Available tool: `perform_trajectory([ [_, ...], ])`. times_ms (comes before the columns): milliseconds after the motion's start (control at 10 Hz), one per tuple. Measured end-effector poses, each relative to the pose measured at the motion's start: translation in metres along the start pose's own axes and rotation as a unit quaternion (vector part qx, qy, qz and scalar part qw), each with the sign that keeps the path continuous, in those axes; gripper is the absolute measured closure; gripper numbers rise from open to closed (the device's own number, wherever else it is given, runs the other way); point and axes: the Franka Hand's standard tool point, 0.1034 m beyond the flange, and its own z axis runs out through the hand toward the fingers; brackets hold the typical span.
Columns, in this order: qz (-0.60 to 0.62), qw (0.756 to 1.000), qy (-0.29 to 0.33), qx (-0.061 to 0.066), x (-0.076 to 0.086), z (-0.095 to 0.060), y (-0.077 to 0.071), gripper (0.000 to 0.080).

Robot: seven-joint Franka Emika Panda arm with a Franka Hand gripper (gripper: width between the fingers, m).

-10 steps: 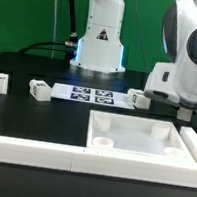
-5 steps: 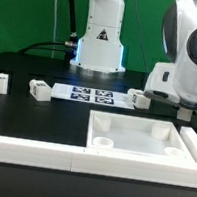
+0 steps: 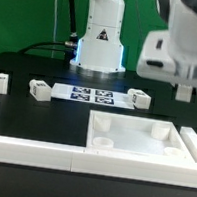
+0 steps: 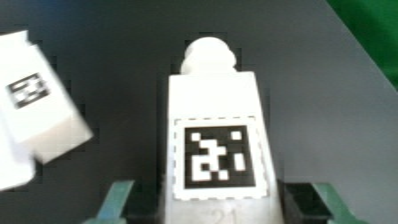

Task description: Assemble square table

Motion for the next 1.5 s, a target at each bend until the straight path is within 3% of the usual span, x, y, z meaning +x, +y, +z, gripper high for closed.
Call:
perform_trajectory([
  [200,-0.008,0.998,0.057,0.003,0.0,-0.034,0.006,0.0511],
  [300,-0.012,0.996,0.091,0.006,-0.002,-0.042,0.004,0.0511],
  [700,-0.023,0.979,0.201,0.017,0.003,-0.038,-0.003,0.0509],
  [800,-0.027,0.968,0.249,0.025,0.018,-0.038,-0.003,0.0509],
  [900,-0.036,0.961,0.272,0.016,0.021,-0.048,0.001,0.0509],
  [1000,-0.056,0.949,0.31,-0.007,0.02,-0.082,0.008,0.0509],
  [1200,-0.085,0.924,0.372,-0.04,0.016,-0.131,0.015,0.0509],
  [1300,-0.087,0.906,0.413,-0.02,0.018,-0.128,0.007,0.0509],
  [1500,-0.094,0.883,0.46,0.002,0.017,-0.121,0.001,0.0509],
])
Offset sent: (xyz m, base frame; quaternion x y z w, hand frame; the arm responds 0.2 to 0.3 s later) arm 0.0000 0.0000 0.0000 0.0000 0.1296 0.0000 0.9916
